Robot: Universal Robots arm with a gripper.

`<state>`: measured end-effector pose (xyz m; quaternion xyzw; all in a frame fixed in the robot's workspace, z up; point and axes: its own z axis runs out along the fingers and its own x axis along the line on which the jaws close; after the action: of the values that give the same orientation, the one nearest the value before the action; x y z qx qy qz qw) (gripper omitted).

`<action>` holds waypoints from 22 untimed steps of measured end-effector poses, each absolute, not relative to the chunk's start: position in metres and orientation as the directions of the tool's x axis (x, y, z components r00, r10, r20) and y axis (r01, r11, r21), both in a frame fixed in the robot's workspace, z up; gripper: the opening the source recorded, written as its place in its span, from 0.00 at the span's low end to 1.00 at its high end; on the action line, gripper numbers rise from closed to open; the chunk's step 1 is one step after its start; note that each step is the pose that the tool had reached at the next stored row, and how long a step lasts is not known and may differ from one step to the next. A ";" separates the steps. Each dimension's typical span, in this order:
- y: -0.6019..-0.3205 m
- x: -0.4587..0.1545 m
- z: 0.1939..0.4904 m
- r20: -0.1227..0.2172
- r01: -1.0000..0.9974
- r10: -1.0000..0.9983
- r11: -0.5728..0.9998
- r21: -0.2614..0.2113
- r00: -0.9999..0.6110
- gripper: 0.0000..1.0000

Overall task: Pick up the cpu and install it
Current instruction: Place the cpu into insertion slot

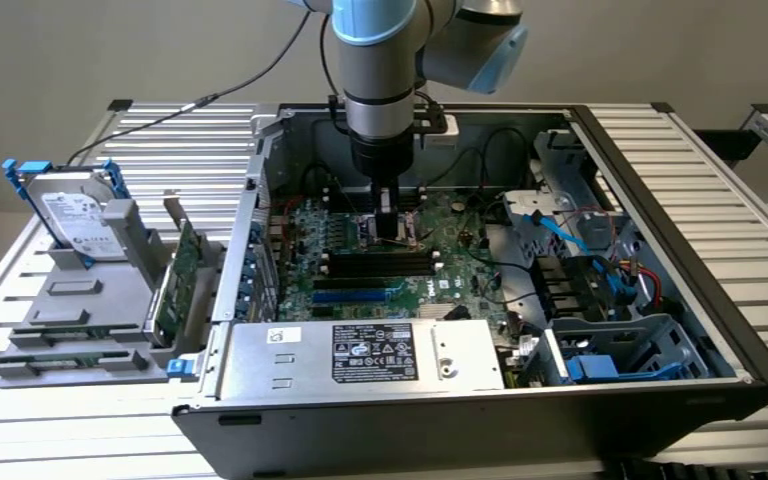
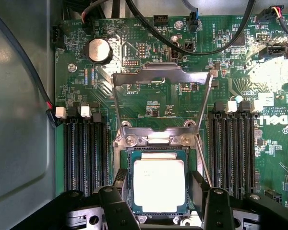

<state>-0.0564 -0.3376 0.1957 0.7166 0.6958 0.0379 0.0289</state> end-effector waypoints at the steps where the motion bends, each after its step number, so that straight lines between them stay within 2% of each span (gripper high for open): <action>1: -0.338 -0.056 0.196 0.014 0.995 0.999 -0.030 0.094 0.029 0.62; 8: -0.338 -0.056 0.202 0.014 0.995 0.999 -0.030 0.093 0.029 0.62; 22: -0.338 -0.056 0.236 0.014 0.997 0.999 -0.030 0.072 0.029 0.62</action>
<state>-0.0560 -0.3376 0.2359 0.7170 0.6961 0.0301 0.0213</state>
